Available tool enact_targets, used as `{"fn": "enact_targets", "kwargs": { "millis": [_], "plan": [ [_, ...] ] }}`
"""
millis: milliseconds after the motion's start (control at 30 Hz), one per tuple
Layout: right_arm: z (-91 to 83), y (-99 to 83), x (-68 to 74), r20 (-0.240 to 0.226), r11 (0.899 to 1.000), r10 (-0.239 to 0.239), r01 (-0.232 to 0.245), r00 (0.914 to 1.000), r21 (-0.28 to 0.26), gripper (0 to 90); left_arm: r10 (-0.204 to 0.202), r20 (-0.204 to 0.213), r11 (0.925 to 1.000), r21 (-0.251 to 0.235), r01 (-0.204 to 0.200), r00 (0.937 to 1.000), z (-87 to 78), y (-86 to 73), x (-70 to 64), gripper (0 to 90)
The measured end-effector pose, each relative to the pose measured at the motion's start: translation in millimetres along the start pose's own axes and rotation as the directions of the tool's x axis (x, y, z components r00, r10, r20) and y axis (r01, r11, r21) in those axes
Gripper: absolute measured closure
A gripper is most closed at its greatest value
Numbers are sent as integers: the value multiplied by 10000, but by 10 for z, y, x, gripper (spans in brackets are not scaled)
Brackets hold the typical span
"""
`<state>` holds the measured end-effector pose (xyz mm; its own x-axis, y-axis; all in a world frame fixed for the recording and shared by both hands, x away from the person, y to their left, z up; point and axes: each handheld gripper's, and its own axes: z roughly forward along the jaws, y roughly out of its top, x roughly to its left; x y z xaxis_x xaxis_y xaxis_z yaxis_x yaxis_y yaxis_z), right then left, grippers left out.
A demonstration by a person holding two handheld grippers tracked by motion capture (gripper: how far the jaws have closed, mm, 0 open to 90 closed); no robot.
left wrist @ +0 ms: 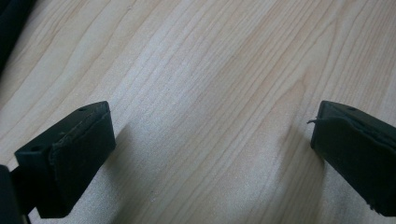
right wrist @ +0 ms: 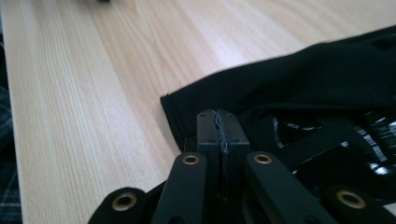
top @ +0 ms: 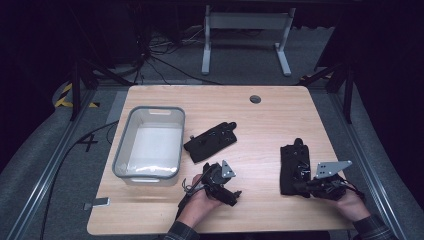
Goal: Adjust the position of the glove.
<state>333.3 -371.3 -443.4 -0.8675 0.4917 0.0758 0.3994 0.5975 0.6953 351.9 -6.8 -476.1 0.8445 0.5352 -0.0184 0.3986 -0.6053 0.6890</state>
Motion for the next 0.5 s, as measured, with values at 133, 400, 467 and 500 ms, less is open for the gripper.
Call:
{"fn": "enact_targets", "kwargs": {
  "millis": [133, 400, 467, 500],
  "plan": [
    [-61, 45, -102, 243, 9995, 142, -135, 9996, -286, 897, 7, 5, 10000, -4, -7, 10000, 1, 1, 1, 0],
    [-80, 198, -431, 984, 9965, 558, -493, 9936, -678, 898, 6, 7, 10000, -5, -6, 10000, 1, 1, 1, 0],
    [-68, 223, -525, 1188, 9959, 701, -626, 9904, -654, 898, 6, 6, 10000, -4, -6, 10000, 1, 1, 1, 0],
    [-58, 233, -583, 1287, 9952, 793, -712, 9885, -666, 898, 9, 8, 10000, -4, -9, 10000, 1, 1, 1, 0]
  ]
}}
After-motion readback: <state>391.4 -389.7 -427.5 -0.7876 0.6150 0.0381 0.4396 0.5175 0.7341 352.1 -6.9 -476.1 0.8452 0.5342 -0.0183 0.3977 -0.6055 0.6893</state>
